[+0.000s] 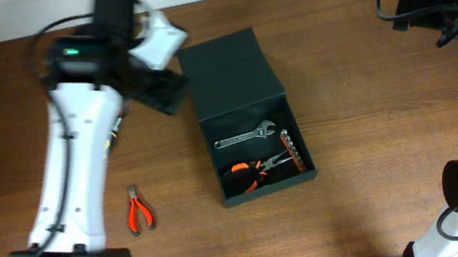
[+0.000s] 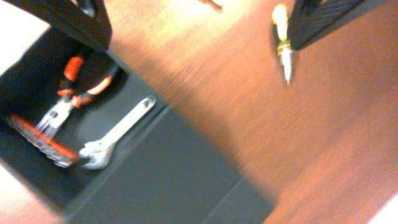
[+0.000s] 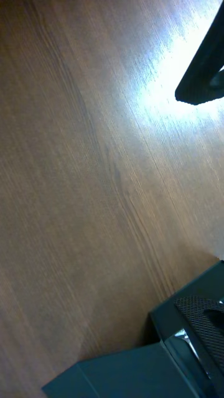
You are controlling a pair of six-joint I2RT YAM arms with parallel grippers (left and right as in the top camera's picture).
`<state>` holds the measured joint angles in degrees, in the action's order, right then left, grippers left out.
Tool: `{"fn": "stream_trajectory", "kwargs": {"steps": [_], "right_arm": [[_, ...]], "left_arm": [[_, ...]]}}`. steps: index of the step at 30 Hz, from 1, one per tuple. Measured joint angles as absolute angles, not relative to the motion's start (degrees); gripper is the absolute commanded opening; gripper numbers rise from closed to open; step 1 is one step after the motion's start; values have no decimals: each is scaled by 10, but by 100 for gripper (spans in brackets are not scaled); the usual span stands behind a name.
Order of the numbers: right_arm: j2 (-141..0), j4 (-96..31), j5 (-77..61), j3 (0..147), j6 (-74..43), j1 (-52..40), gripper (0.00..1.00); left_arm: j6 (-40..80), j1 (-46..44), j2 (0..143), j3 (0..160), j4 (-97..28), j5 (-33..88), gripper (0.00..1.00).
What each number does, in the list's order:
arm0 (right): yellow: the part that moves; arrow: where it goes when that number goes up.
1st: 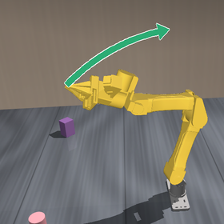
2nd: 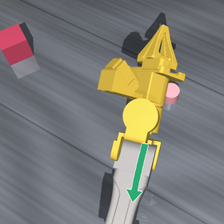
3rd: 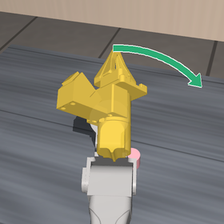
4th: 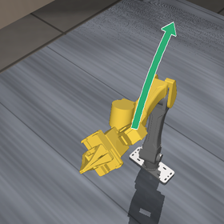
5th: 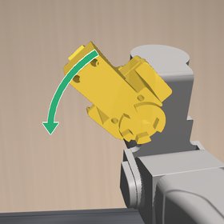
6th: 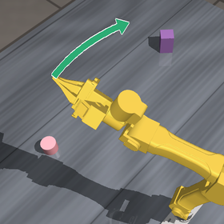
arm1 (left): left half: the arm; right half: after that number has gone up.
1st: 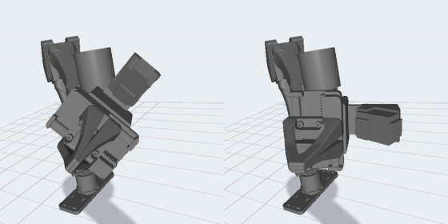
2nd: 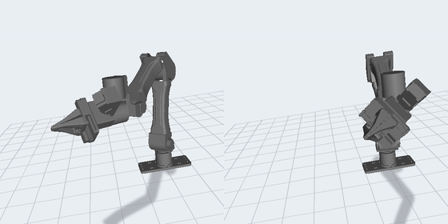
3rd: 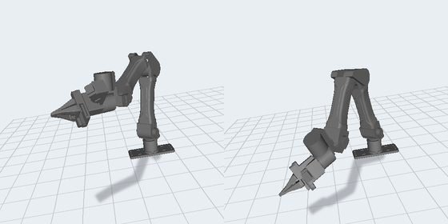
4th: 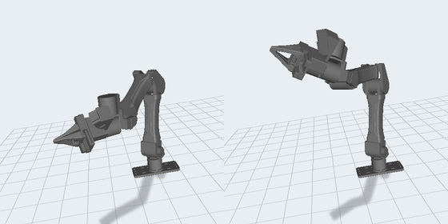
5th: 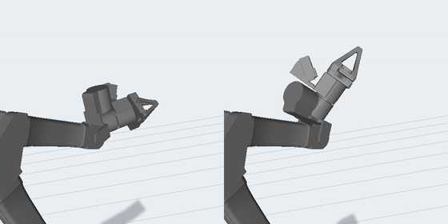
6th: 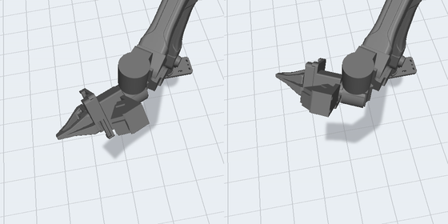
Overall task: Pack container
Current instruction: 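Open the left gripper and withdraw it from the box, then move the left gripper onto the yellow-black screwdriver and close it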
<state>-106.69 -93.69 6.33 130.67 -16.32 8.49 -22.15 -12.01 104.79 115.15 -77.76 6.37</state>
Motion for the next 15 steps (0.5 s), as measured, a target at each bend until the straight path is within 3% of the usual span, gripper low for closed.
{"fn": "stream_trajectory", "kwargs": {"steps": [5, 10, 15], "right_arm": [[-1067, -937, 63, 1307, -163, 85, 99], [-1067, -937, 63, 1307, -163, 85, 99], [-1067, -937, 63, 1307, -163, 85, 99]], "left_arm": [[-186, -9, 1048, 1150, -790, 61, 99], [-175, 84, 1048, 1121, -762, 62, 99], [-194, 117, 1048, 1036, -717, 62, 96]]}}
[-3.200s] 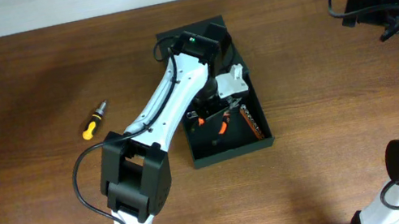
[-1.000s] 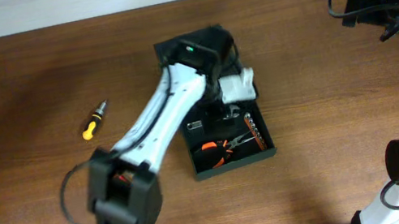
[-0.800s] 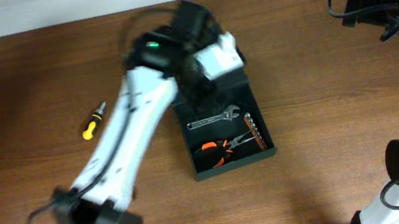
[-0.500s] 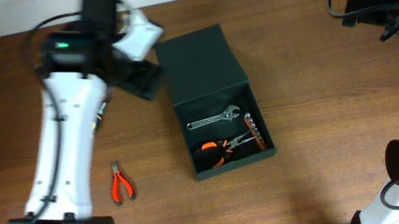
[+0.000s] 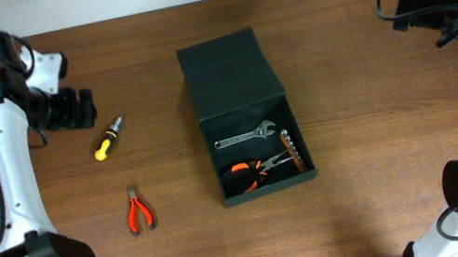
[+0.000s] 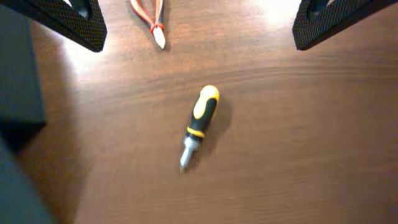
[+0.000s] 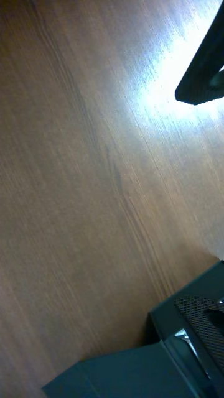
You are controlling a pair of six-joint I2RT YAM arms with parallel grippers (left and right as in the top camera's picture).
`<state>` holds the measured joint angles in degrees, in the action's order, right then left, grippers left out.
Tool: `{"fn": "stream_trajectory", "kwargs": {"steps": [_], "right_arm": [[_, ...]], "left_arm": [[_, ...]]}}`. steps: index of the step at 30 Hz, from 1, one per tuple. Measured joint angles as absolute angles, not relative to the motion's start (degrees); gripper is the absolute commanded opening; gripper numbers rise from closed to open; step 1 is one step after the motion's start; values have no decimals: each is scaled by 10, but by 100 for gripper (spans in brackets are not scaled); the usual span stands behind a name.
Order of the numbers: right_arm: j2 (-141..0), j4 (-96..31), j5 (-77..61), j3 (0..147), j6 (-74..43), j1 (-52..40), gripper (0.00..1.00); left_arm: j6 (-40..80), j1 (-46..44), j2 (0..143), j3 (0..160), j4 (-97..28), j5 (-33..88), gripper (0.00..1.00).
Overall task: Pack container
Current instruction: 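Move the left gripper onto the yellow-black screwdriver and close it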
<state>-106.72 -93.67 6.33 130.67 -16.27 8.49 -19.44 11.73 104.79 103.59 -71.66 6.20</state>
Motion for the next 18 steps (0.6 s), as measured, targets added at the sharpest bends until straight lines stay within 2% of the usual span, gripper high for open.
{"fn": "stream_trajectory", "kwargs": {"steps": [5, 7, 18], "right_arm": [[-1067, -937, 63, 1307, -163, 85, 99], [-1067, -937, 63, 1307, -163, 85, 99], [-1067, -937, 63, 1307, -163, 85, 99]], "left_arm": [[-266, 115, 1056, 947, -672, 64, 89], [-293, 115, 1068, 927, -665, 64, 78], [-372, 115, 1135, 906, -583, 59, 77]]}}
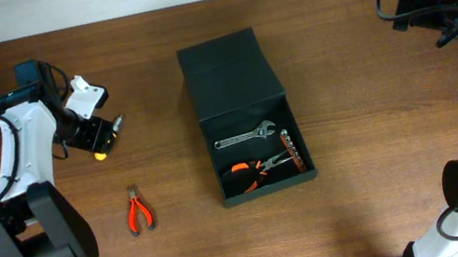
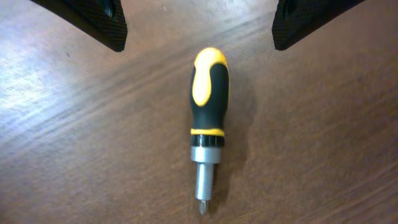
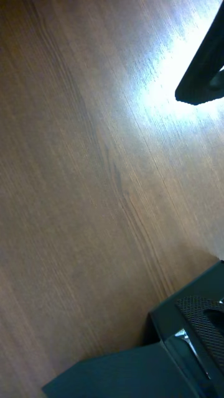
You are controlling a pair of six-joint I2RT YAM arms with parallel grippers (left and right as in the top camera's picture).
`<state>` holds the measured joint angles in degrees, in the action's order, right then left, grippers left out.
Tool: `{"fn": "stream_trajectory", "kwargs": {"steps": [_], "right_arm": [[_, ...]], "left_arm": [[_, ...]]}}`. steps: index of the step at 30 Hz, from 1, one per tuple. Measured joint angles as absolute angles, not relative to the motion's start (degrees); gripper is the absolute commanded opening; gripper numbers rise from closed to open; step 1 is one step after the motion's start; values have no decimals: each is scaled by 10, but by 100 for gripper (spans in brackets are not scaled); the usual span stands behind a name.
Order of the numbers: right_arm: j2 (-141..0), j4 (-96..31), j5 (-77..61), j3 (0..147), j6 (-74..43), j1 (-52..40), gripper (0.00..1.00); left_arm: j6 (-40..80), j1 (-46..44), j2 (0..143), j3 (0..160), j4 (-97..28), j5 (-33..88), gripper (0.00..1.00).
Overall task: Pack container
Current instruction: 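Move the left gripper onto the yellow-black screwdriver and close it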
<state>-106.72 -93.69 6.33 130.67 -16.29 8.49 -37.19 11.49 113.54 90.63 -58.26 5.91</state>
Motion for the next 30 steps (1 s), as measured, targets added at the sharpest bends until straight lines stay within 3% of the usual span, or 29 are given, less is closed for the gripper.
{"fn": "stream_trajectory", "kwargs": {"steps": [20, 30], "right_arm": [[-1067, -937, 63, 1307, -163, 85, 99], [-1067, -937, 63, 1307, -163, 85, 99]], "left_arm": [[-378, 98, 1225, 906, -546, 26, 75], [-380, 98, 1226, 906, -527, 14, 64]]}}
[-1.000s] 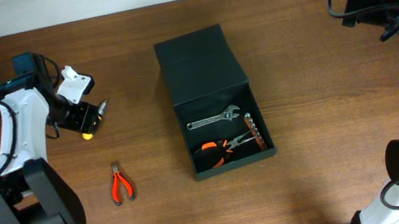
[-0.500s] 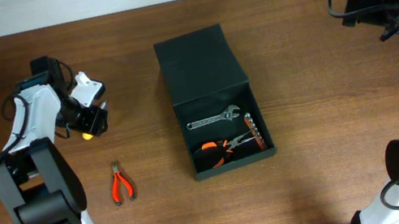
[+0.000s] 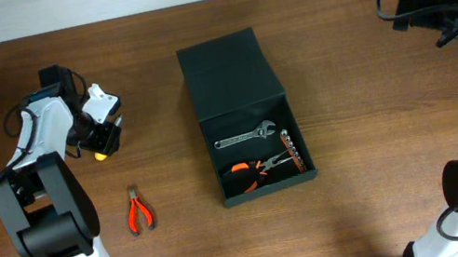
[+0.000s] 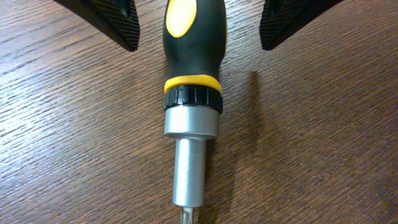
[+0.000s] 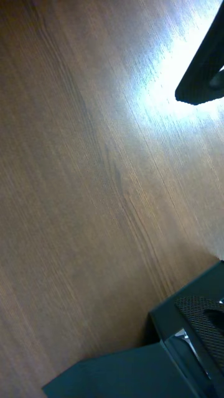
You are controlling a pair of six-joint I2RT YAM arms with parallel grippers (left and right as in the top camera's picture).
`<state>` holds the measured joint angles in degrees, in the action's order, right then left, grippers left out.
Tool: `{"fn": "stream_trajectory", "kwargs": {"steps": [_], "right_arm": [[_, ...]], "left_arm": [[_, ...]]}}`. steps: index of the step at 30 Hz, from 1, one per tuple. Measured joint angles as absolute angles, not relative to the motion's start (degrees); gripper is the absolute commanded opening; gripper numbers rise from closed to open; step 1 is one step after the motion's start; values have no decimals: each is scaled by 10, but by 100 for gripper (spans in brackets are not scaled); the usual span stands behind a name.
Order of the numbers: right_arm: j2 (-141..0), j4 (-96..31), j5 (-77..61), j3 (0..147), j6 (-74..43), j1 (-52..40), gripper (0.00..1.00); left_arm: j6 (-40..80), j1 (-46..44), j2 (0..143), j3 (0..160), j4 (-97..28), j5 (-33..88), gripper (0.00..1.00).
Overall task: Pack container
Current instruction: 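Move the left gripper onto the yellow-black screwdriver and close it, then lift the screwdriver with the left gripper toward the box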
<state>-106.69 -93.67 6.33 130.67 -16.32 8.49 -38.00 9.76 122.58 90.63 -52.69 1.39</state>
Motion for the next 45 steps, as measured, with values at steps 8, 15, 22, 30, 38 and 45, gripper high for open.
{"fn": "stream_trajectory", "kwargs": {"steps": [8, 15, 22, 30, 38, 45], "right_arm": [[-1067, -937, 63, 1307, -163, 85, 99], [-1067, -937, 63, 1307, -163, 85, 99], [-1067, -937, 63, 1307, -163, 85, 99], [-1067, -937, 63, 1307, -163, 85, 99], [-1067, -937, 63, 1307, -163, 85, 99], [-1067, -937, 63, 1307, -163, 85, 99]], "left_arm": [[-380, 97, 1245, 907, -526, 8, 64], [-380, 97, 1245, 907, -526, 6, 60], [-380, 97, 1245, 907, -526, 6, 54], [-379, 97, 1245, 907, -526, 6, 35], [-373, 97, 1245, 907, -526, 5, 20], [-373, 88, 1245, 907, -526, 1, 2]]}}
